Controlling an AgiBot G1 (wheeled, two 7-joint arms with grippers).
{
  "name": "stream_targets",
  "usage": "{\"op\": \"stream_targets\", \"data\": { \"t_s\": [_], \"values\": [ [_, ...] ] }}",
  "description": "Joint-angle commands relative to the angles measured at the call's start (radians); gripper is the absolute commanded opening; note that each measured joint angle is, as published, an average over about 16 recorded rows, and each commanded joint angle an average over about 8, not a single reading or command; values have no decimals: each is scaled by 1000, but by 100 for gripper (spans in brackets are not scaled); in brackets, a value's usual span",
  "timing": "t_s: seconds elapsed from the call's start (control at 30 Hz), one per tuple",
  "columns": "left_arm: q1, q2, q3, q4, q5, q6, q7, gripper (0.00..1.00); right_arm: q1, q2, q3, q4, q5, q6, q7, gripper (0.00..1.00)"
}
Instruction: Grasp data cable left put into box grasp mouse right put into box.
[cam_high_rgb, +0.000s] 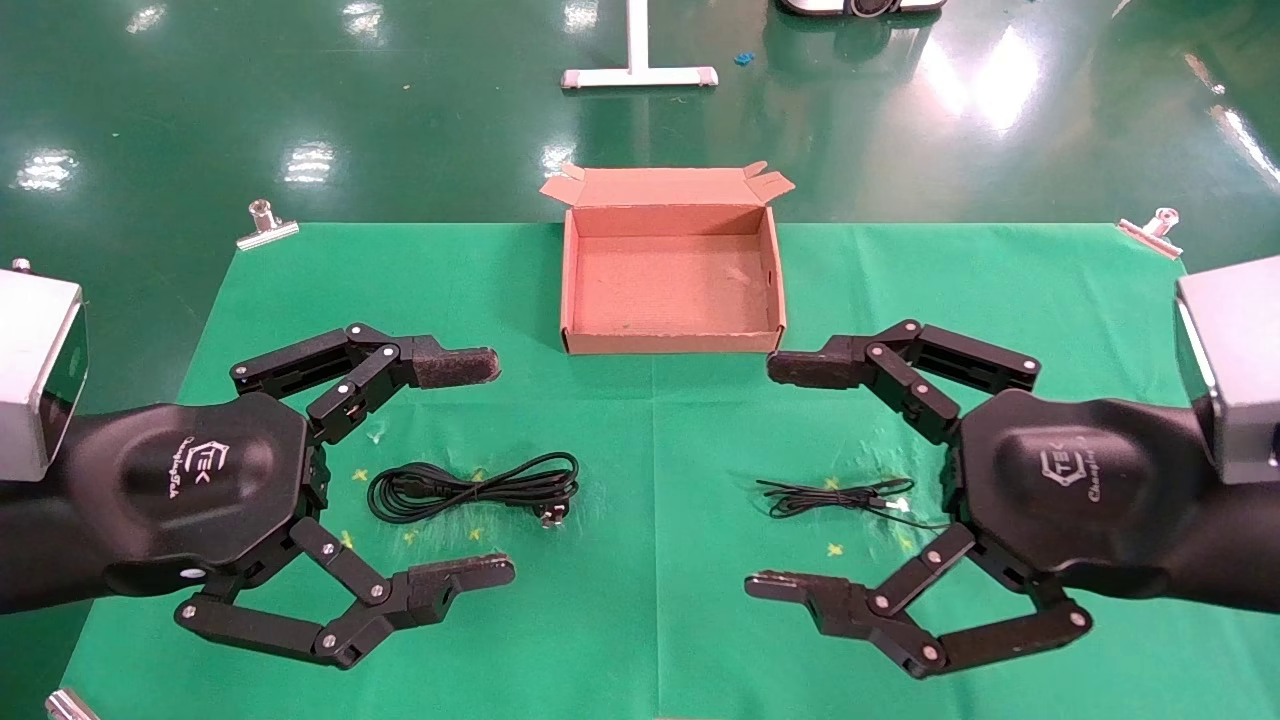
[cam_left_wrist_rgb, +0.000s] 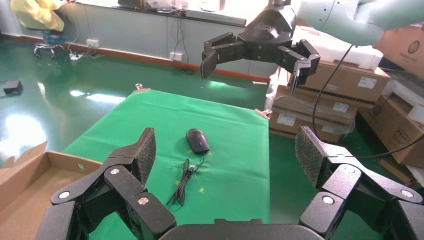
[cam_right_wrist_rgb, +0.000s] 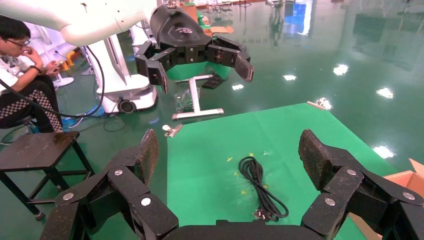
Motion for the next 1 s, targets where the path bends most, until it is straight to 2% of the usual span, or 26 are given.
{"op": "stream_targets", "data": {
  "t_s": [0.03,0.53,0.63,0.73,0.83,1.0],
  "values": [
    [0,0,0,0,0,0,0,100,0,0,0,0,0,0,0,100],
    [1,-1,1,0,3,0,-1,100,0,0,0,0,0,0,0,100],
    [2,-11,15,-2,38,-7,-12,100,-1,8,-1,5,-21,7,-10,100],
    [-12,-28,61,-22,146,-20,-57,100,-4,27,-8,25,-83,32,-33,100],
    [-58,-33,134,-47,311,-25,-132,100,-2,50,-21,51,-187,68,-73,100],
    [-186,24,259,-61,588,1,-247,100,10,63,-47,71,-327,114,-122,100]
  ]
}}
